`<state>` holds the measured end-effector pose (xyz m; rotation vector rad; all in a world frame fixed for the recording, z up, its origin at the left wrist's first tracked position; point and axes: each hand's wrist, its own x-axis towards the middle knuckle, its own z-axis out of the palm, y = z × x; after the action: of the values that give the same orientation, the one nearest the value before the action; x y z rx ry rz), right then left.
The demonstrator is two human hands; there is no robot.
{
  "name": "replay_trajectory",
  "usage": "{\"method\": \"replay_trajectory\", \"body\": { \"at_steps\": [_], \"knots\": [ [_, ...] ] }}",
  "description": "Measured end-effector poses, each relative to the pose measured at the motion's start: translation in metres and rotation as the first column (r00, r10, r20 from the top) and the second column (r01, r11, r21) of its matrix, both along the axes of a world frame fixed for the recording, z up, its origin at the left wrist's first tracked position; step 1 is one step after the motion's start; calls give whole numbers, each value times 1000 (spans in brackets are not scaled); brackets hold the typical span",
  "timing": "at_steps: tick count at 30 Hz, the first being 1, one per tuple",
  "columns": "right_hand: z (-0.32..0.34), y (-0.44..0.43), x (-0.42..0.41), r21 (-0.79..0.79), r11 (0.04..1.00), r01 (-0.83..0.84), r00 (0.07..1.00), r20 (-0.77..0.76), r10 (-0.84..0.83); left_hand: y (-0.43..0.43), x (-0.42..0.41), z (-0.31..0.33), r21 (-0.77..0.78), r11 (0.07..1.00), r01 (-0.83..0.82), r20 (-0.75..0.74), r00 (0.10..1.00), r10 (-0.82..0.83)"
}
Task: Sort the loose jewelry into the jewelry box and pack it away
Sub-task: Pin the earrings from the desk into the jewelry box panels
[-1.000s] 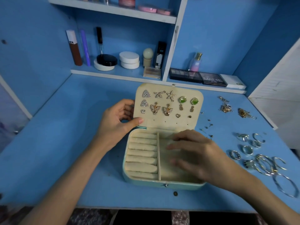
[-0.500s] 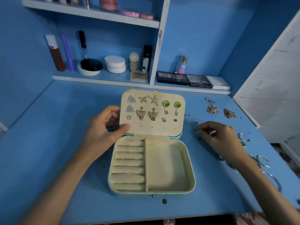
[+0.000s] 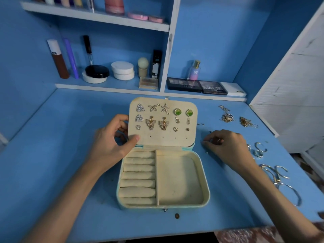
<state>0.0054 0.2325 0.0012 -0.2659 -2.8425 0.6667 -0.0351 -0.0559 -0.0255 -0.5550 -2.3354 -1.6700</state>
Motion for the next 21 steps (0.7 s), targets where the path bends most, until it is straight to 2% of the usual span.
{"method": "replay_trajectory", "body": {
  "at_steps": [9,13,17,19,21],
  "knots": [
    [2,1,-4,-75,996,46,997,66,-42,0,-1,2,21,1000,14,46,999,-15],
    [15,-1,1,-209,977,50,991,-113,-75,1,-1,1,81,996,36,101,994,-44],
    [33,-18,15,-482,874,-60,981,-190,-37,1,-1,1,118,991,57,136,988,-73],
    [39,-39,20,-593,789,-162,981,-185,62,0,-1,0,123,990,64,152,985,-83],
    [38,-62,20,-619,740,-263,965,-187,186,0,-1,1,117,991,71,158,983,-89]
  ]
}}
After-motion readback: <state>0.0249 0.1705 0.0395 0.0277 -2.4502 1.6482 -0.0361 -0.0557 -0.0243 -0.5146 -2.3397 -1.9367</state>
